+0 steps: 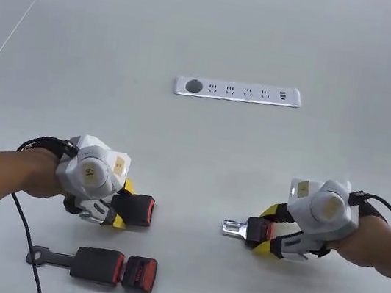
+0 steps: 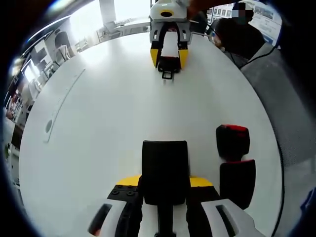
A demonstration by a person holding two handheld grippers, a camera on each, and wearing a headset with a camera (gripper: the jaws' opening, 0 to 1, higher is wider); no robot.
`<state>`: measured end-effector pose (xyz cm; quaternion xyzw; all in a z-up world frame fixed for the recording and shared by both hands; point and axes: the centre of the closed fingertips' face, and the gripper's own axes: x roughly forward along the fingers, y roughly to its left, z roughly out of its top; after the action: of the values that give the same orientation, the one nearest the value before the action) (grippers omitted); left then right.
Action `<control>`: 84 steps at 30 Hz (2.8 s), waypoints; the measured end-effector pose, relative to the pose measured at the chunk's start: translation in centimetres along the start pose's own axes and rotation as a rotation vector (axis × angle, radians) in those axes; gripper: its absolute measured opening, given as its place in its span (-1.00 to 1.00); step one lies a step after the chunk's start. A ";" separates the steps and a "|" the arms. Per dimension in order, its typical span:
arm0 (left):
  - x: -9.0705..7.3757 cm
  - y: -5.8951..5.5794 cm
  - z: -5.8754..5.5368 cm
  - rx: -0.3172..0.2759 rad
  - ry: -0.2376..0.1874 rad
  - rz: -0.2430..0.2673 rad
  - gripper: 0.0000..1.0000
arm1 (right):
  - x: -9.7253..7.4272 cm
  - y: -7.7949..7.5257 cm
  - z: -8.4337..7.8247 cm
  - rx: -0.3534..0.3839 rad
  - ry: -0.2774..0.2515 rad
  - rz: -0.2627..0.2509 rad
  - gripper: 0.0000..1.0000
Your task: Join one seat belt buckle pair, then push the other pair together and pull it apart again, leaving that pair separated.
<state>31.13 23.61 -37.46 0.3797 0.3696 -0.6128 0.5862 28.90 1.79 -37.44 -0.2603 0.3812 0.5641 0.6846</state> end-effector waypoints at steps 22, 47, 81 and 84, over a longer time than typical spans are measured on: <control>-3.7 -0.3 2.6 -0.324 -0.144 0.179 0.51 | -4.7 -2.0 0.8 0.239 -0.230 -0.376 0.60; -11.5 -6.7 2.2 -0.841 -0.523 0.503 0.90 | -9.4 3.6 2.8 0.428 -0.390 -0.613 0.85; -14.4 -13.9 -1.4 -0.897 -0.598 0.555 0.93 | -11.1 9.5 1.7 0.452 -0.408 -0.643 0.90; -13.9 -14.1 -1.9 -0.901 -0.585 0.554 0.93 | -11.0 10.0 1.5 0.453 -0.406 -0.639 0.90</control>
<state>17.48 31.99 -25.70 -0.0083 0.3034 -0.2993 0.9046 18.76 -1.07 -26.88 -0.0923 0.2536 0.2658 0.9255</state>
